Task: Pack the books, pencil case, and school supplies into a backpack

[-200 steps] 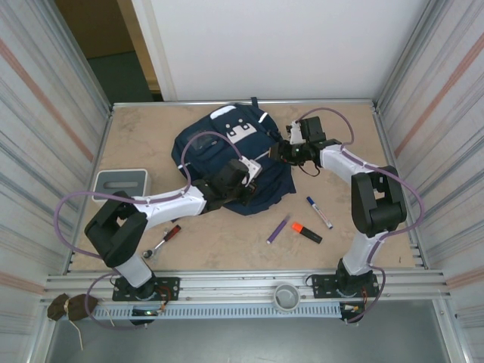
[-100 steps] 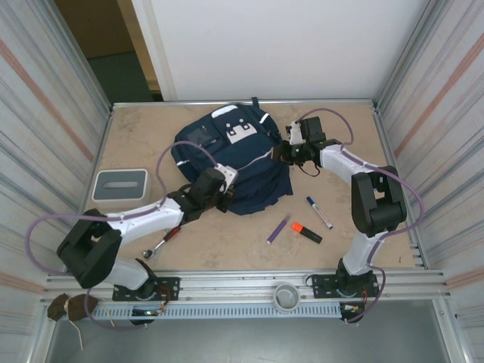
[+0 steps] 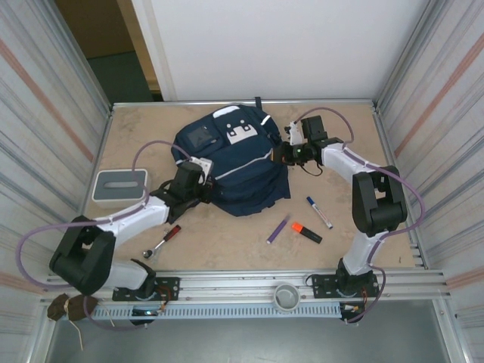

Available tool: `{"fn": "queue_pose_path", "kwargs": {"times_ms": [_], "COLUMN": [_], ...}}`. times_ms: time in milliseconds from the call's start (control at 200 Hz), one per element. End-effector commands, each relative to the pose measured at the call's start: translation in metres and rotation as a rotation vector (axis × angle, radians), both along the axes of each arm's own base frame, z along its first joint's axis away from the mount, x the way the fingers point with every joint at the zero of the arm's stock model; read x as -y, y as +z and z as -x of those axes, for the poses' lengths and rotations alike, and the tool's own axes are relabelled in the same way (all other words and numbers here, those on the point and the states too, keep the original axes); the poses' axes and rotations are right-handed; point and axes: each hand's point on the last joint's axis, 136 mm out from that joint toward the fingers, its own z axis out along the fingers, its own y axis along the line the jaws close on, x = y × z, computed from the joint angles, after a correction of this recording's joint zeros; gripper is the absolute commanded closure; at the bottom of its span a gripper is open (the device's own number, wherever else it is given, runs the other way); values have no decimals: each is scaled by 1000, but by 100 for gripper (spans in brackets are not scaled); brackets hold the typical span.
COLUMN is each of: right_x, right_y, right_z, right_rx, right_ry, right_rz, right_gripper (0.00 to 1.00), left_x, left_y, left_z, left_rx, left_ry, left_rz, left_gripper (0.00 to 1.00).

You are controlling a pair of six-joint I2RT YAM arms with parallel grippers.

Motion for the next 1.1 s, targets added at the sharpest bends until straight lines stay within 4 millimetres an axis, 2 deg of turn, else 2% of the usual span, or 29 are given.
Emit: {"fn": "queue_pose_path", "kwargs": {"times_ms": [0,110,235,351,446,596,736,887,1092], "right_x": [13,12,10,5,0,-6,-7,-9,-5], "right_y": [6,9,19,34,45,62,63,59,50], "right_z": [-12,-13,-11,-11,-10,-10,-11,-9,-9], "right_rx": [39,36,45,58,64,76,70,60,55], "right_ry": [8,13,13,16,16,19,19,25,23], "right_rz": [39,40,22,-31,-75,-137,-147,-147,-108], "right_gripper": [100,100,100,96,94,94,94,94,93], "left_x": [-20,-16,-4,26,60,106,136,142,138], "left_y": [-1,5,33,57,62,53,45,36,41], "left_z": [-23,-21,-4,10,16,11,-4,-27,-37], "left_rx": [-2,4,117,221,256,291,290,286,262], "left_ry": [84,57,-29,-190,-340,-486,-551,-521,-517], "left_rz": [-101,-91,-29,-25,-110,-293,-345,-420,-337], "left_gripper": [83,68,43,25,18,11,9,14,26]}}
